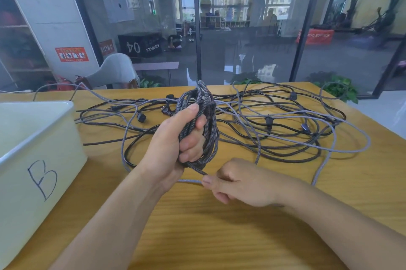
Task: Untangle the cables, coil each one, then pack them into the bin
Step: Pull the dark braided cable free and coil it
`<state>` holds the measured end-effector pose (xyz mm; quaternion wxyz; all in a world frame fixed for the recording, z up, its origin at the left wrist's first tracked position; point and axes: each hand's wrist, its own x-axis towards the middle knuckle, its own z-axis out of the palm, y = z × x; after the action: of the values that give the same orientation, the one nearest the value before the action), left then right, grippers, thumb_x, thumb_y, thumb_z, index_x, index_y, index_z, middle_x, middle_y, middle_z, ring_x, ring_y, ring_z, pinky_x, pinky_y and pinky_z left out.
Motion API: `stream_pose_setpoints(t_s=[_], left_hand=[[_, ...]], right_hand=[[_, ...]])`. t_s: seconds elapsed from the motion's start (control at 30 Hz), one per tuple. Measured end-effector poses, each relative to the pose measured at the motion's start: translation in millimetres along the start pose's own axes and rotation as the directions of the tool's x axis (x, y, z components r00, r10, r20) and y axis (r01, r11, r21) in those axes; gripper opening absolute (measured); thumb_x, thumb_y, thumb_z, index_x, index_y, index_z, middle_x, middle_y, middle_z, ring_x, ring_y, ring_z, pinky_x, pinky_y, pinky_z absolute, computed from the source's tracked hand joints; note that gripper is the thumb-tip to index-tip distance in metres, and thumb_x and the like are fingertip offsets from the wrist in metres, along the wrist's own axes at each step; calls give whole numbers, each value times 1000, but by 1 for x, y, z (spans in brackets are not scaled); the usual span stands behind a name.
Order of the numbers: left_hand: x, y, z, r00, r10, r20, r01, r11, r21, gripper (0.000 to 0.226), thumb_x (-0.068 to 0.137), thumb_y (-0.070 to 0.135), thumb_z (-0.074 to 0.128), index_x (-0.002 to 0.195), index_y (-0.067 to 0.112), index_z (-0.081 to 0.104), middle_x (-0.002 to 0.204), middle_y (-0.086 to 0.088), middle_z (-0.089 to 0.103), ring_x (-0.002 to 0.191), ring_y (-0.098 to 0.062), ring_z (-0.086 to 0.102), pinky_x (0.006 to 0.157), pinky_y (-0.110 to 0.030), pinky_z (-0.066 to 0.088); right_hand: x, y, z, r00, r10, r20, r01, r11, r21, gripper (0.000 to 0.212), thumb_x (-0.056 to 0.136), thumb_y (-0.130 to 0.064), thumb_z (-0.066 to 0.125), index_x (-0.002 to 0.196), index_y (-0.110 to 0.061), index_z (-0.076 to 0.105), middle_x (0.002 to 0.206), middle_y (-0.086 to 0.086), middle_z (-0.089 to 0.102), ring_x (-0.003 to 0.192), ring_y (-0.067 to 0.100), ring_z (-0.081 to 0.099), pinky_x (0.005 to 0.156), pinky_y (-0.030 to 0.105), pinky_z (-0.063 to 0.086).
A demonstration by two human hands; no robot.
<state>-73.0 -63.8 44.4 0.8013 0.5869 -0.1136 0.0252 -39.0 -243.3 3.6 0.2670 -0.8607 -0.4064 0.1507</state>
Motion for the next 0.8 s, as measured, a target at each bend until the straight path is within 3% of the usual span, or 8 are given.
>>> stream_pose_setpoints(t_s=[0.1, 0.2, 0.27, 0.37, 0.47, 0.57, 0.67, 0.8], left_hand=[[-1, 7, -3, 1000, -10, -22, 9, 999, -48, 37, 105, 39, 45, 77, 16, 51, 46, 8, 20, 37, -8, 17, 48, -30, 14], [-1, 14, -10, 999, 21, -36, -26, 992, -121, 39, 106, 39, 44, 75, 17, 52, 44, 11, 23, 34, -6, 19, 45, -27, 16], [-1, 18, -13, 999, 23, -34, -29, 987, -157, 39, 105, 40, 46, 73, 18, 54, 43, 11, 23, 34, -5, 20, 45, -26, 16], [-3, 21, -14, 1000, -9, -10, 7, 982, -190, 39, 101, 42, 49, 71, 18, 54, 42, 12, 22, 34, -5, 17, 43, -25, 17], [-4, 21, -10, 997, -33, 64, 45, 979, -200, 39, 100, 42, 48, 69, 18, 54, 40, 13, 22, 33, -6, 15, 40, -23, 19], [-5, 14, -4, 983, -81, 166, 115, 972, -206, 38, 99, 41, 49, 69, 18, 54, 39, 13, 24, 30, -3, 21, 39, -21, 22], [-5, 7, 0, 943, -160, 293, 210, 967, -146, 35, 95, 43, 55, 69, 19, 55, 39, 13, 27, 30, -2, 24, 40, -20, 27], [-4, 3, 1, 899, -235, 370, 230, 971, 57, 34, 97, 41, 54, 73, 18, 56, 41, 11, 29, 32, -5, 23, 42, -25, 18]], right_hand=[[-7, 14, -21, 1000, 17, 8, -17, 1000, -13, 65, 98, -72, 38, 68, -19, 60, 57, -5, 47, 54, 13, 39, 58, 28, 34], [-15, 35, -45, 998, 45, -37, -48, 997, -68, 68, 89, -85, 38, 72, -25, 66, 65, 0, 56, 59, 21, 48, 67, 43, 46], [-22, 47, -59, 994, 77, -76, -84, 993, -84, 66, 86, -90, 41, 75, -32, 71, 77, 4, 67, 77, 32, 60, 83, 54, 53], [-31, 60, -76, 978, 139, -154, -165, 972, -168, 58, 80, -88, 47, 77, -38, 75, 83, -3, 69, 98, 17, 60, 100, 45, 47], [-33, 74, -86, 944, 158, -290, -226, 949, -220, 55, 73, -88, 53, 73, -38, 73, 78, -6, 69, 95, 6, 56, 107, 40, 42], [-28, 76, -88, 866, 125, -483, -297, 908, -296, 63, 68, -93, 49, 63, -33, 68, 61, -8, 59, 81, 8, 50, 91, 43, 48], [-20, 60, -84, 774, 79, -628, -379, 853, -359, 76, 72, -96, 40, 52, -23, 48, 45, -7, 45, 59, 15, 43, 68, 39, 51], [-14, 38, -77, 702, 42, -711, -468, 780, -416, 80, 74, -93, 27, 56, -18, 48, 45, -3, 43, 48, 15, 42, 50, 30, 28]])
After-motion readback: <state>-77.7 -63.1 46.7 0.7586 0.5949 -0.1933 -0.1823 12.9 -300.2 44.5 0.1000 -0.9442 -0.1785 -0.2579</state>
